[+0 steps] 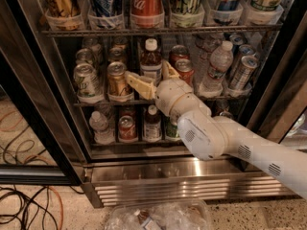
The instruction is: Pick blue plastic bottle from middle shelf of fridge
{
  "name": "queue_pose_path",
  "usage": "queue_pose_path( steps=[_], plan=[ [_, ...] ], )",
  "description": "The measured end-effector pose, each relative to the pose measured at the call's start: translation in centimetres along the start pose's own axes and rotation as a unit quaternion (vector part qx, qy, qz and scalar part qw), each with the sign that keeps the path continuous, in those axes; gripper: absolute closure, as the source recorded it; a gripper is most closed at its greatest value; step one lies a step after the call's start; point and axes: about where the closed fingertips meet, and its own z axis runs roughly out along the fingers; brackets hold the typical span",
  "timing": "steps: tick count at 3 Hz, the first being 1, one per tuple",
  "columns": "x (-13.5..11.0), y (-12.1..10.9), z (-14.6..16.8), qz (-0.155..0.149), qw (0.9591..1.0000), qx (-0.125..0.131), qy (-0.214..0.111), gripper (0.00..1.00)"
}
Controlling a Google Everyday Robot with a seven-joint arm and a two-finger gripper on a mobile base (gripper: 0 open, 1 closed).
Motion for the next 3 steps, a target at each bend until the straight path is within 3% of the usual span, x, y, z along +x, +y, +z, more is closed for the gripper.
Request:
queue_pose_path(
  steps=[3],
  plan=[
    [0.6,-1.0,2.1,-0.002,1.0,0.003,0.007,0.21]
  ],
)
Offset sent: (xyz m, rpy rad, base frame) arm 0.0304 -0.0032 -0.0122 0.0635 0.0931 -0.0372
